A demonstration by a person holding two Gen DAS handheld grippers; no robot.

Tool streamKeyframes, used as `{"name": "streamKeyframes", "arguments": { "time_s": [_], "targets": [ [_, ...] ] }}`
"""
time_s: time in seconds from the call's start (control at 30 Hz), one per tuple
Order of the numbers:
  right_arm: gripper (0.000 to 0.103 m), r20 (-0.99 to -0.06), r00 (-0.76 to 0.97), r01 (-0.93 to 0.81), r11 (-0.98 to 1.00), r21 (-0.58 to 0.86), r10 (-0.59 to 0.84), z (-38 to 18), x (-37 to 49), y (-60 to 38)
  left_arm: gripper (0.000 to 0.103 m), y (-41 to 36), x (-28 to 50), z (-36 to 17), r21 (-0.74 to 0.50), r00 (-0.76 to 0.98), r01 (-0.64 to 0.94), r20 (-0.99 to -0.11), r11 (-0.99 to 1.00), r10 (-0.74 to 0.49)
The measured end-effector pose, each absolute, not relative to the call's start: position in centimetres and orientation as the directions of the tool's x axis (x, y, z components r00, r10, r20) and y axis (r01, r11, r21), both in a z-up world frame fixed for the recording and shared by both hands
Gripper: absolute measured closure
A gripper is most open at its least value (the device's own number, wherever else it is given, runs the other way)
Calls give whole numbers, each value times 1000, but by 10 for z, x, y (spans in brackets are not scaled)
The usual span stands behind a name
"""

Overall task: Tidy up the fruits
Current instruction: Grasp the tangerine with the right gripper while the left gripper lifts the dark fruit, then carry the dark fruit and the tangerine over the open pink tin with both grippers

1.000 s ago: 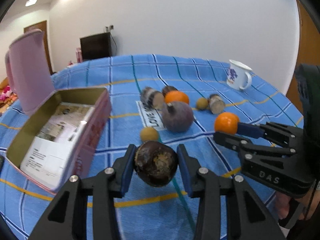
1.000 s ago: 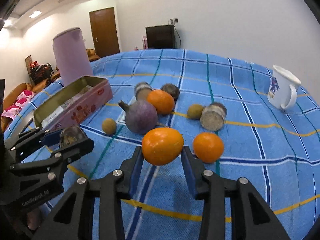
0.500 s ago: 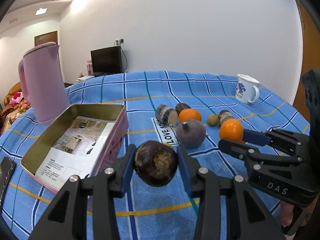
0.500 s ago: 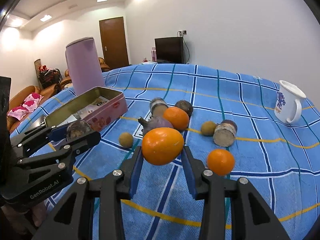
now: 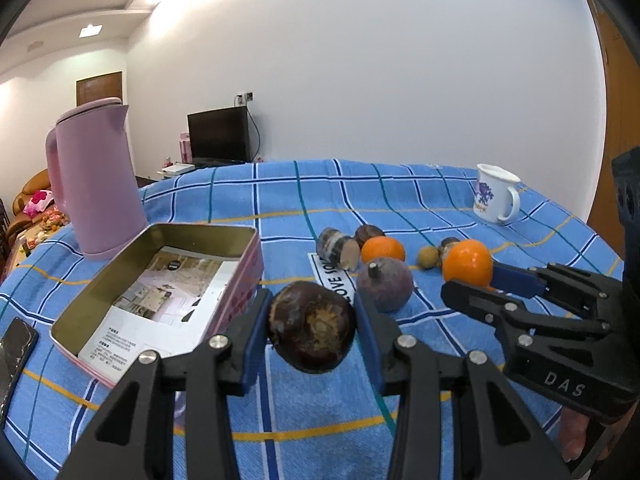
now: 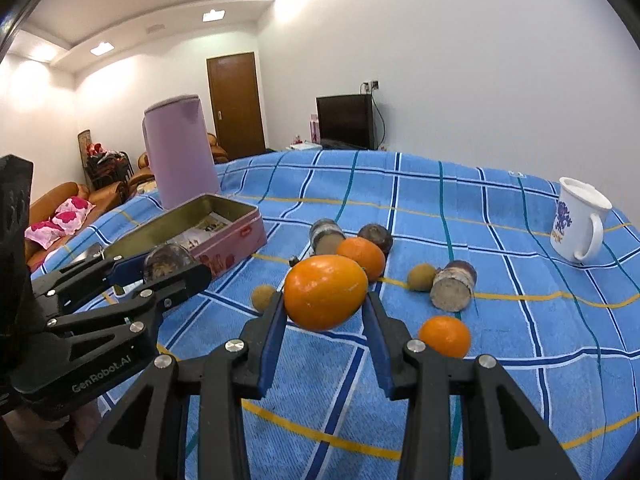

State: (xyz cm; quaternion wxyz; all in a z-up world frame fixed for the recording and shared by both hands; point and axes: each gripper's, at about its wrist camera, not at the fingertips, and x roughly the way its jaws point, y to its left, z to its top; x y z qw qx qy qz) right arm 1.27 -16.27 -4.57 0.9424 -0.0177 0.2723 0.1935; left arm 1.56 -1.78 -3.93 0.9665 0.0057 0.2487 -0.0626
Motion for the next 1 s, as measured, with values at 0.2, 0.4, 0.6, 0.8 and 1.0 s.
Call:
{"name": "streamKeyframes", "arguments": {
  "time_s": [0.2,0.4,0.6,0.8,1.0],
  "targets": [
    [62,-494,792,-377,924,66,358,-42,10,-162,60,-18,15,-37,-14,877,118,-467,993,-111],
    [62,-462,809,-369,926,82,363,-41,11,-166,60,-15,17,-36,-2,888,107,-449,994,-96],
    [62,-438,823,-363,928,84,362,-39,11,-165,60,-13,19,-34,9,895,95,-438,995,-81],
    [62,-403,841,-363,929,75,361,-36,7,-163,60,-18,16,-33,33,906,103,-415,994,-80],
    [62,-378,855,-357,932,70,356,-34,5,-163,60,-20,16,-31,48,919,98,-387,994,-72]
  ]
}}
